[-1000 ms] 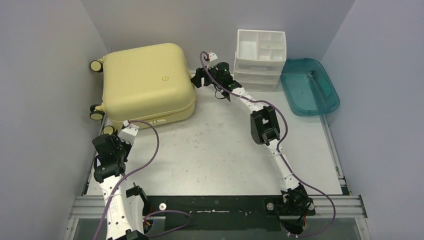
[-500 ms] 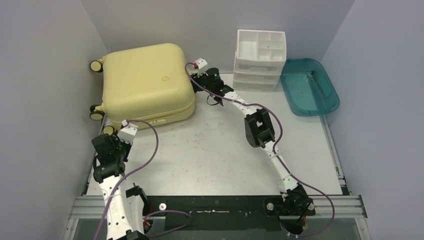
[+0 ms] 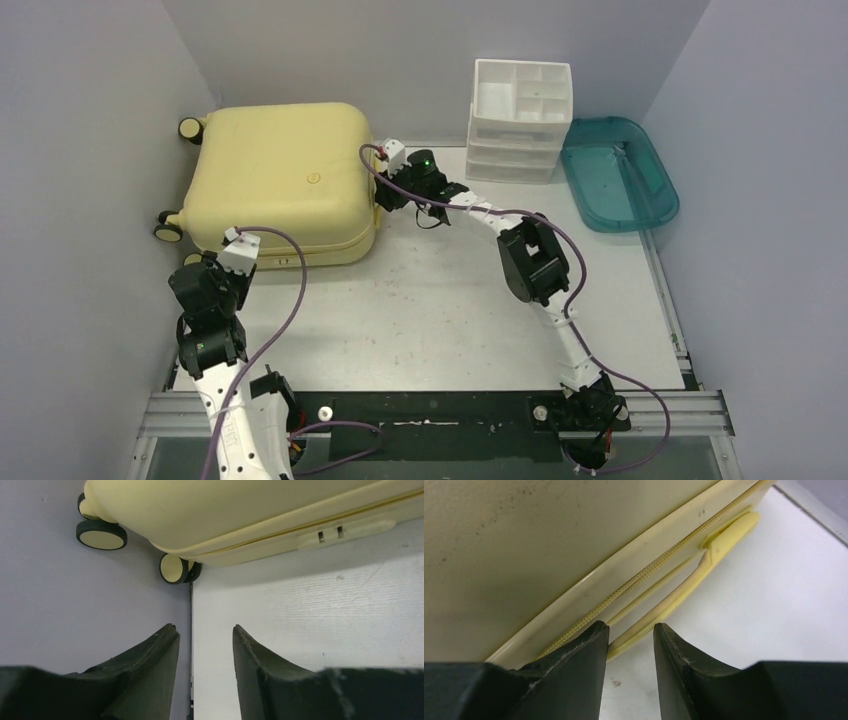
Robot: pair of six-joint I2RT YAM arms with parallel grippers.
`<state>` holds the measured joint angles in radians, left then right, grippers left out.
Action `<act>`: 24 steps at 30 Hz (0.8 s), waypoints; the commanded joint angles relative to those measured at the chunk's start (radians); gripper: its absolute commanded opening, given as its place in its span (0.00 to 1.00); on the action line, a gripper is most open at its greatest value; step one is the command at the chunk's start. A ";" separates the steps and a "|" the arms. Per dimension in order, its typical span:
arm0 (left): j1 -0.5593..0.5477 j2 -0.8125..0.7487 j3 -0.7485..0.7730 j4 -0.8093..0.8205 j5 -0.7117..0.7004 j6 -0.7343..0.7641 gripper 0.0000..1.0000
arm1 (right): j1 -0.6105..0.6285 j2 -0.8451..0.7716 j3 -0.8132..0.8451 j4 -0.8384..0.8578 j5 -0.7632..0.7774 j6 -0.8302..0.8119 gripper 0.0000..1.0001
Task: Open, take out, and arrange the luggage
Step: Adjust the luggage at the center of the board.
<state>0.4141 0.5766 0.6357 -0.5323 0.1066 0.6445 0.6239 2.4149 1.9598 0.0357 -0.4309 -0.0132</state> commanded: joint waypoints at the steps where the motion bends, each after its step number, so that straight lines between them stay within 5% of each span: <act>1: -0.002 -0.013 0.050 0.073 0.004 0.022 0.49 | 0.077 -0.109 -0.123 -0.126 -0.145 0.046 0.37; 4: -0.001 0.006 0.068 0.094 0.024 0.035 0.65 | 0.095 -0.180 -0.201 -0.113 -0.143 0.053 0.37; 10: -0.002 0.072 0.102 0.129 0.040 0.013 0.73 | 0.106 -0.274 -0.309 -0.079 -0.129 0.082 0.40; 16: -0.001 0.049 0.067 0.133 0.033 -0.012 0.97 | 0.064 -0.429 -0.427 -0.058 -0.155 -0.037 0.67; 24: 0.000 0.120 0.032 0.274 -0.293 0.047 0.97 | 0.039 -0.607 -0.534 -0.132 -0.392 -0.270 0.83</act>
<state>0.4133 0.6247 0.6609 -0.3977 0.0231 0.6487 0.6662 1.9457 1.4647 -0.0959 -0.6838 -0.1333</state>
